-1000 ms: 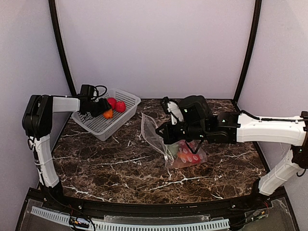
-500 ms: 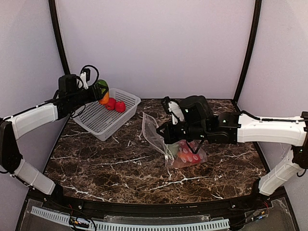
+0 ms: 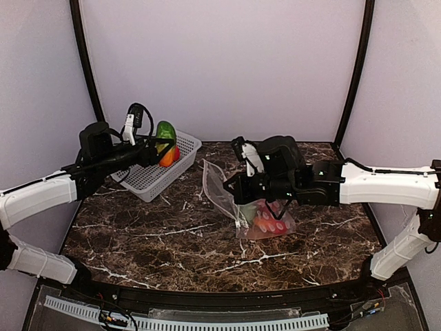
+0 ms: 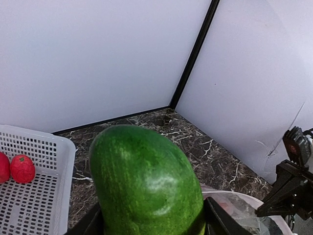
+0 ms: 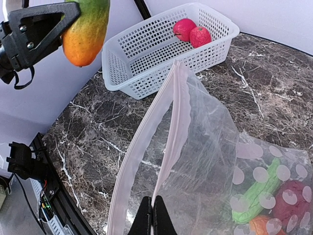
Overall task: Place the food in the zip-top bag and seal the zipper
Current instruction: Place the fake fruit in the zipper food storage bag.
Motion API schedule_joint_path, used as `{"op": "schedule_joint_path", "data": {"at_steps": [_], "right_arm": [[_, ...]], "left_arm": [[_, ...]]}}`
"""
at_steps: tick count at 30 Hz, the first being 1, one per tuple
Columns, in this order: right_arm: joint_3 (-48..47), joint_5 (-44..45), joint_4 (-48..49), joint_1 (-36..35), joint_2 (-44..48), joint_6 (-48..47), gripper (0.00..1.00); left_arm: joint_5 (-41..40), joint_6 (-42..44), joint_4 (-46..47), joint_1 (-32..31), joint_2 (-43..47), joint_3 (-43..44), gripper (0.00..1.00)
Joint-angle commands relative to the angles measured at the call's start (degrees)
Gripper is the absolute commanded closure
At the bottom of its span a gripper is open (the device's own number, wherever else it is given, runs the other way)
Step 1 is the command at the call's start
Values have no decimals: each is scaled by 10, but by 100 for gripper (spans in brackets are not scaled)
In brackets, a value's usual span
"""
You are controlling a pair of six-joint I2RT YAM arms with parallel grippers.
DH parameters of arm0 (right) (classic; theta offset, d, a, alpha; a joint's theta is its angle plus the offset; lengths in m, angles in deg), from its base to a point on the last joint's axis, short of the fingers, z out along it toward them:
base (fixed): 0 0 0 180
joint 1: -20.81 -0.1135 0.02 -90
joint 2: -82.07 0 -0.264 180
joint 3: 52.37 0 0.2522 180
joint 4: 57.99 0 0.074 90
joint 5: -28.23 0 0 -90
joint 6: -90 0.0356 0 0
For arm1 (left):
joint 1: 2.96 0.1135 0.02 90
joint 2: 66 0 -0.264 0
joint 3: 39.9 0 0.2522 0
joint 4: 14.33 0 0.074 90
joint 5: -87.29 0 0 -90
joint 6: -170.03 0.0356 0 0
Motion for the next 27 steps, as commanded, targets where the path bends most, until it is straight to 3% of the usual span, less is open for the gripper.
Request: {"op": "schedule_joint_path", "data": {"at_steps": [1,11,21,27], "right_arm": [[-17,20,29,3,-6,15,100],[-38,11,57,3,-18,20,100],[-41,7,63,3,-12,26,100],[-29,14,66,3,7,28,100]], "left_arm": [[16,-34,74,-38,27,-27,39],[-46,-83,156,-113,34,-67,40],[-110,-68,192,-192,-57,4,40],[-139,-68,214,-208,-91,7,40]]}}
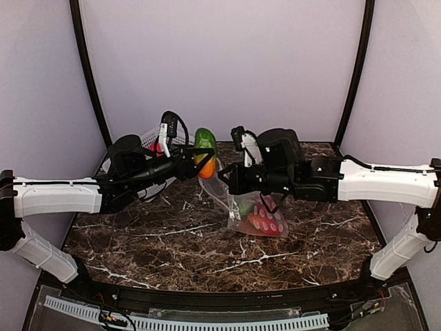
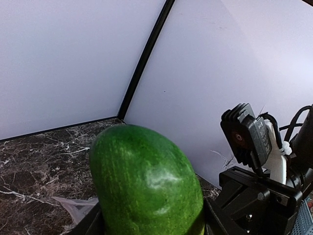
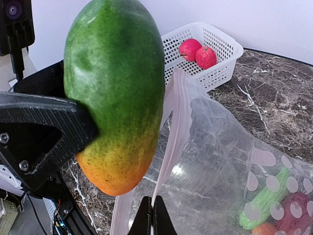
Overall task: Place the food in the zip-top bag and seal the zipper
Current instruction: Place the fake fruit in the zipper food storage bag.
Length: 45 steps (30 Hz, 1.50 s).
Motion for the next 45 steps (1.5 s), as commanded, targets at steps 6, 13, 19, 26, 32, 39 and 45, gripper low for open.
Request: {"op": "schedule_joint_path", "data": {"at_steps": [6,13,19,26,32,39,45], "right_arm": [[-3,22,26,3,27,6,100],[-1,31,34,6,37,26,100],[-1,35,39,9,36,34,100],[6,42,43,9,41,42,100],[8,54,46,10,45,41,100],[7,53,47,11,41,41,100],[7,53,46,12,39,41,100]], "left_arm": [[-53,14,36,-24,-18,-11,40],[-68,26,23,-29,-20,-24,40],[-74,38,-4,-37,-24,-20,40],[-66,41,-25,-43,-38,-7,38],[-73,54,-35,-57,-42,-4,37],[-71,60,-47,-63,-46,6,29],[-71,63,-53,-62,-44,10,25]]}}
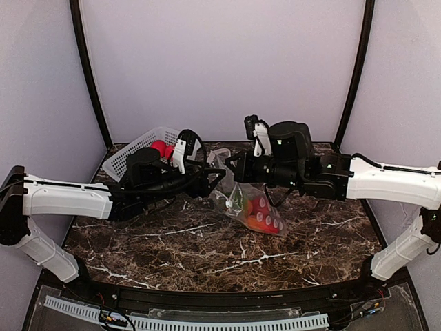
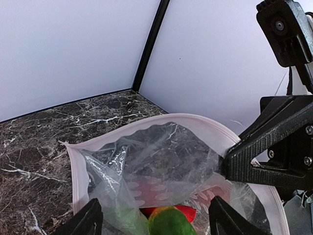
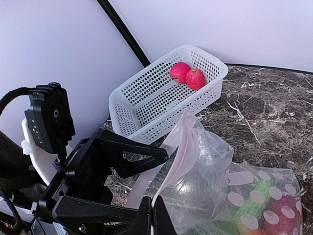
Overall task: Place the food in the zip-top bag and seal the zipper
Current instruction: Place the fake fruit in the zipper food storage bag.
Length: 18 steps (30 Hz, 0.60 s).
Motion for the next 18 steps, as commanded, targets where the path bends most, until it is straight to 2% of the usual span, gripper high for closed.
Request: {"op": "schedule_joint_path", "data": {"at_steps": [1,14,18], "right_arm": [[4,7,26,5,8,3,100],[15,11,26,6,13,5,100],[18,13,26,6,13,6,100]], "left_arm": [[-3,8,-13,-3,1,14,25],[-15,32,-43,-3,32,35,25],[-21,80,-68,-3,64,52,19]]}}
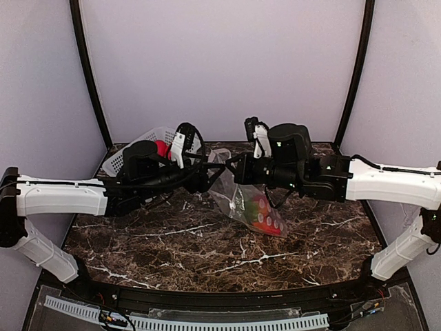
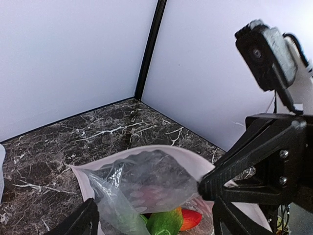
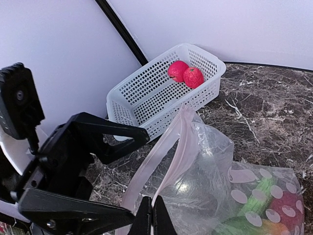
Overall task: Place the food in the zip-top bag and seal the zipper
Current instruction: Place the fake fruit in the zipper food storage bag, then pick up the fake fruit from the bin.
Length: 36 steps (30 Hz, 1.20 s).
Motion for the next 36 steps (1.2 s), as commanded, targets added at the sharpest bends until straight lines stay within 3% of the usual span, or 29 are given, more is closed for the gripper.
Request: {"op": "schedule_joint_path", "data": {"at_steps": [1,8,15,28,36], "right_arm": [[9,10,21,6,13,5,100],[13,11,21,5,17,4,100],[22,9,20,5,27,0,100],[28,-4,15,5,42,-15,100],[37,-15,21,5,48,-15,100]], "left_arm": [[-14,65,-34,-2,52,35,17],[-36,125,-144,14,61,102,12],[-3,64,-173,112,45,126,11],[16,32,-339,245,-81,248,11],[-13,53,-374,293,-178,302,12]]}}
